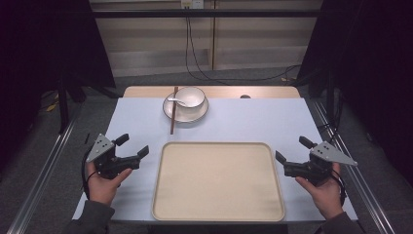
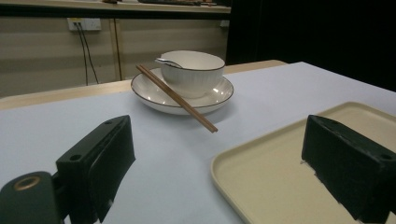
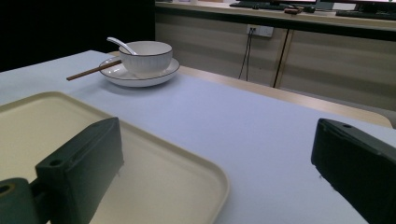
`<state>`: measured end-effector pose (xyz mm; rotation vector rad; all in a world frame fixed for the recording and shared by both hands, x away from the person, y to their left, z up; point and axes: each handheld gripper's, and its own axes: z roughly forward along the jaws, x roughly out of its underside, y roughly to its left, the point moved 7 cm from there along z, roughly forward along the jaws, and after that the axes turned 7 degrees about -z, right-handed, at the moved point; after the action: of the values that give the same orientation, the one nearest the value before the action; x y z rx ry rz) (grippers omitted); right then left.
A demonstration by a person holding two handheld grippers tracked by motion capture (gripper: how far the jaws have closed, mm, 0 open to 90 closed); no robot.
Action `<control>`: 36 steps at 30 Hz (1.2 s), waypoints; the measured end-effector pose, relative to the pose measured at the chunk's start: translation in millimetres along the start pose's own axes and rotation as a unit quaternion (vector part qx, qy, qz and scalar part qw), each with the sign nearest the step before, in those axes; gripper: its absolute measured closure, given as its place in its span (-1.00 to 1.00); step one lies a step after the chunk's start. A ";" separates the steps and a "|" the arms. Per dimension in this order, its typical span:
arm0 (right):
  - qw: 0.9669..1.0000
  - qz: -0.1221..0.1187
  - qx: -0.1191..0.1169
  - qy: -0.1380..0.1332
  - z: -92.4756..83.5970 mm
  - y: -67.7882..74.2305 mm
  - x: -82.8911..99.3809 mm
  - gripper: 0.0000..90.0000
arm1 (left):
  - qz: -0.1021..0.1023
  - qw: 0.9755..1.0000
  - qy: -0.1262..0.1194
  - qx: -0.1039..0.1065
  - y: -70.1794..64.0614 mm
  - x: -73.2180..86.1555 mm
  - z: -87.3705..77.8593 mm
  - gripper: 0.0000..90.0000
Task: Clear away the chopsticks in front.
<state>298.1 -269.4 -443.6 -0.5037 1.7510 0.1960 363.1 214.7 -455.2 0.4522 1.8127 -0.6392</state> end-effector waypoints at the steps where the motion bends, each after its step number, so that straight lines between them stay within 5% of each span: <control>1: 1.000 -0.001 -0.001 0.002 -0.7 0.9 0.5 -0.96 | -0.004 1.000 0.002 0.003 -0.5 0.7 2.4 -0.80; 5: 1.000 0.002 0.002 0.003 -4.4 1.2 1.4 -0.95 | -0.014 1.000 0.011 -0.001 -1.5 2.4 6.3 -0.80; 10: 1.000 0.015 0.006 -0.004 -9.0 -1.6 0.0 -0.95 | -0.002 1.000 0.022 0.001 -4.5 -0.1 10.1 -0.80; 15: 1.000 0.023 0.006 -0.010 -14.3 -3.8 -1.9 -0.95 | -0.033 0.999 0.021 0.012 -9.2 -11.5 23.8 -0.80; 19: 1.000 0.018 0.002 -0.006 -13.4 -2.9 -0.9 -0.95 | -0.027 0.999 0.033 -0.002 -8.2 -14.3 38.3 -0.79; 29: 1.000 0.012 -0.011 -0.010 -12.5 0.7 -2.7 -0.94 | -0.048 0.996 0.056 -0.039 16.6 -18.9 88.0 -0.75; 30: 1.000 0.010 -0.016 -0.008 -12.2 1.6 -2.2 -0.94 | -0.062 0.995 0.057 -0.048 22.0 -20.1 97.6 -0.75; 36: 1.000 0.005 -0.022 -0.010 -13.3 3.0 -2.6 -0.92 | -0.071 0.992 0.075 -0.075 37.4 -22.1 121.2 -0.74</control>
<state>285.5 -271.4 -438.2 -0.5226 1.7333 0.2467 482.1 168.4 -471.8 0.2784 2.0342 -0.5718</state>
